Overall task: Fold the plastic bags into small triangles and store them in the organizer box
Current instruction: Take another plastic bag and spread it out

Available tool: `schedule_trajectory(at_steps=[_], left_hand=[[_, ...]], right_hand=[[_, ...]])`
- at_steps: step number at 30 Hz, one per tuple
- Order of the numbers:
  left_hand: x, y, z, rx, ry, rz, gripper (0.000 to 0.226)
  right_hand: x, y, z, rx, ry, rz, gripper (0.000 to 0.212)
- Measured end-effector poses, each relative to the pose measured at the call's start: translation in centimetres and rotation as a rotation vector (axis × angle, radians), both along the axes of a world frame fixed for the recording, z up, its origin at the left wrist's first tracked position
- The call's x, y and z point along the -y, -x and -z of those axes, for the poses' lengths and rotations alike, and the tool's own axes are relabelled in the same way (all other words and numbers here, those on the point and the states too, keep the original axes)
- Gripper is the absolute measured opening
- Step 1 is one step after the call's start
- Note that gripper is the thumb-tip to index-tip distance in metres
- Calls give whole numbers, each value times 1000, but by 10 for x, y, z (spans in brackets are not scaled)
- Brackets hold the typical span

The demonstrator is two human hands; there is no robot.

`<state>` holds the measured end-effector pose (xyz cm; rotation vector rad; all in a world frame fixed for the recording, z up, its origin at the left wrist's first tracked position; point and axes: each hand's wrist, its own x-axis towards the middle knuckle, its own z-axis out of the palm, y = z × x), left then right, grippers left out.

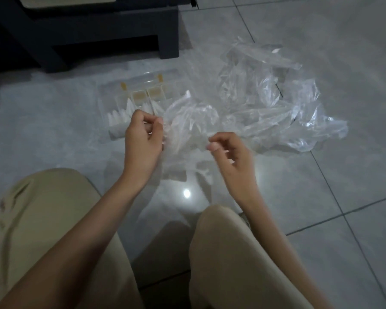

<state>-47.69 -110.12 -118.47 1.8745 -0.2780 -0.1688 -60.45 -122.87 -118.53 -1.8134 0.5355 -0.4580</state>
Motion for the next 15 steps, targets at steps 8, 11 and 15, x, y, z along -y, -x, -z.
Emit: schedule_trajectory(at_steps=[8,11,15], left_hand=[[8,18,-8,-33,150,68,21],[8,17,-9,-124,237,16,17],[6,5,-6,-243,324,-93,16]], right_hand=[[-32,-21,11,-112,-68,-69,44],[-25,-19,11,-42,-96,-62,40],[-2,-10,9,-16,-25,-220,46]])
